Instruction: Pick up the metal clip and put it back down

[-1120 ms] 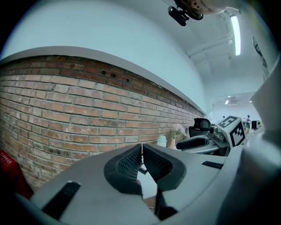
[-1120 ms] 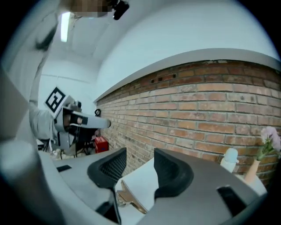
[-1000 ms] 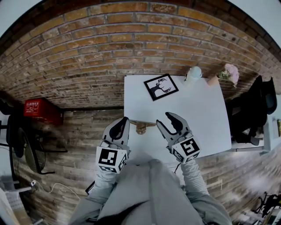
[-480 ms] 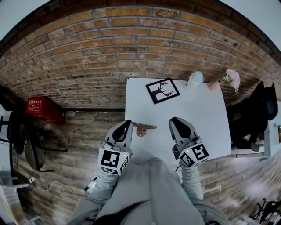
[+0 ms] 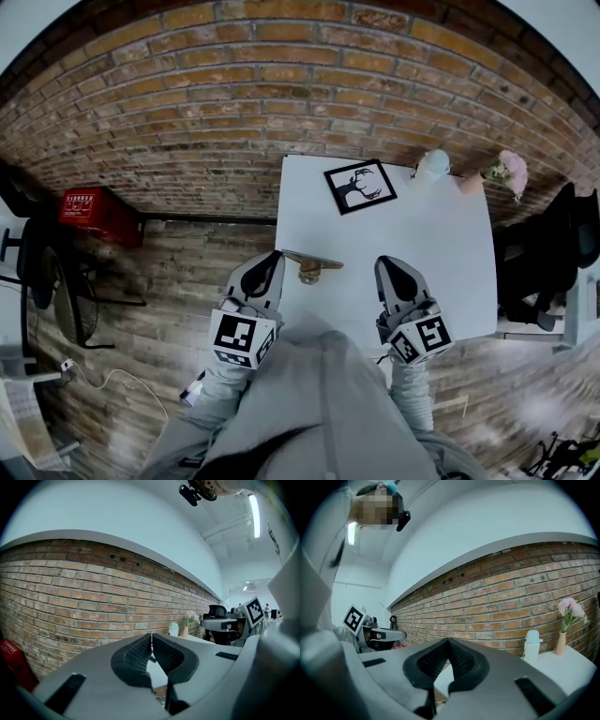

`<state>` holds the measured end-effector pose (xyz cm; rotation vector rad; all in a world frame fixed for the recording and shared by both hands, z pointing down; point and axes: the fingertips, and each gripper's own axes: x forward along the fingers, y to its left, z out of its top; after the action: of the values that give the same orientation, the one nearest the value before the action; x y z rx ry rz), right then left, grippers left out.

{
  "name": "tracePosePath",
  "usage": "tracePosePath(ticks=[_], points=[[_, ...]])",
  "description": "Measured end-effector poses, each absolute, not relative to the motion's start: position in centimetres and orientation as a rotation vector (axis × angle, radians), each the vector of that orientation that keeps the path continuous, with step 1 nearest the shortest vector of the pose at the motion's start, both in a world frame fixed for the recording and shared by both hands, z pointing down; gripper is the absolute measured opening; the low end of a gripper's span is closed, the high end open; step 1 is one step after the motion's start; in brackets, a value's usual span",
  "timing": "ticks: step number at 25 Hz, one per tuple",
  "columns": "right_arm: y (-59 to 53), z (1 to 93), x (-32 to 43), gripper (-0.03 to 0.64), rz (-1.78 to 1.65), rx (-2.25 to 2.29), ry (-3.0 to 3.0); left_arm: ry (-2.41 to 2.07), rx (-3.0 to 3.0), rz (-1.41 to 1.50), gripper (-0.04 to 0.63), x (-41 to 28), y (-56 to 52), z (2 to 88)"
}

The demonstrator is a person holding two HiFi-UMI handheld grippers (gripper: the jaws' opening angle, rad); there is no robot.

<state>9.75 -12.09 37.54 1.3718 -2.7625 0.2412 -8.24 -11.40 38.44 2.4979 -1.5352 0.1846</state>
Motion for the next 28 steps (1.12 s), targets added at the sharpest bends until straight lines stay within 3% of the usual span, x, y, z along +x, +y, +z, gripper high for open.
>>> tracePosePath(ticks=[28], points=[[-12.76, 37.94, 9.27, 0.023, 0.186, 1.419, -2.692, -1.517, 2.494, 0.194, 0.032, -8.80, -12.04, 39.01]])
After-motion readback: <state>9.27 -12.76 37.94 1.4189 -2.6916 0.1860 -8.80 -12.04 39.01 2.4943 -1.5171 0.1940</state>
